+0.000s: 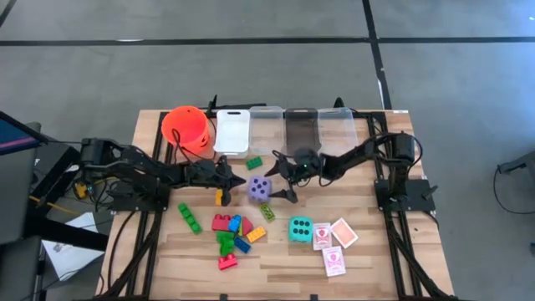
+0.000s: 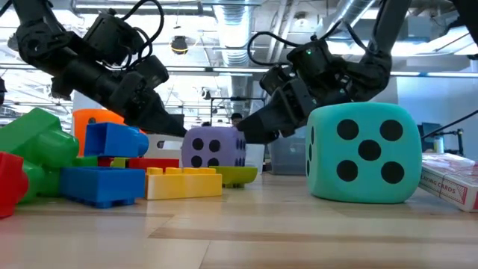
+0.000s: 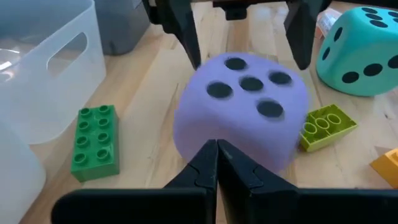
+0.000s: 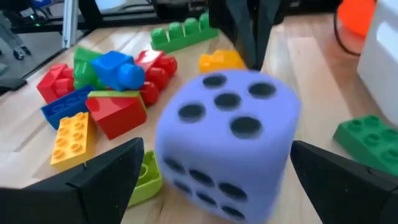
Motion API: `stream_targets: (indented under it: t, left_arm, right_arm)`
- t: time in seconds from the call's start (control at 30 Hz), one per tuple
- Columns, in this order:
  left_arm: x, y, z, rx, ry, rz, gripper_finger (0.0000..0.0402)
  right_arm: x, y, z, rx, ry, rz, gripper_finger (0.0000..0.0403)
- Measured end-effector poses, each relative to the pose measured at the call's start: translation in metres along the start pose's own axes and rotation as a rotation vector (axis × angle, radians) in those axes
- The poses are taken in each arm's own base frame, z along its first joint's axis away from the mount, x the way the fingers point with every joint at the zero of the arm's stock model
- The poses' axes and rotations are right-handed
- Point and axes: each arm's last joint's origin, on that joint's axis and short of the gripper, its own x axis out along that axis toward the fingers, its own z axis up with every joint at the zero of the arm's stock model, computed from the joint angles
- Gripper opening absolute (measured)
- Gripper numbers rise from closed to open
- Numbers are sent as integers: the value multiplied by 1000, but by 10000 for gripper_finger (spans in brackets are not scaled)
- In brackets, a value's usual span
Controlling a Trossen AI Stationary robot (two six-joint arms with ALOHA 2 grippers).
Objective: Pick & Place Toys
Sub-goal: Put the purple dice into the left transparent bin
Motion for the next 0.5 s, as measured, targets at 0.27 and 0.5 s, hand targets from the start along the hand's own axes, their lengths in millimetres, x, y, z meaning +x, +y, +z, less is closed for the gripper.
stream_targets:
  t: [0.27,0.5]
  left_arm:
    - [0,0,0,3,5,-3,0]
    - [-1,-3,-7,-42,83,-104,0]
  right_arm:
    - [1,7,-2,39,53,-70,400]
    - [-3,22,9,8,85,-180,400]
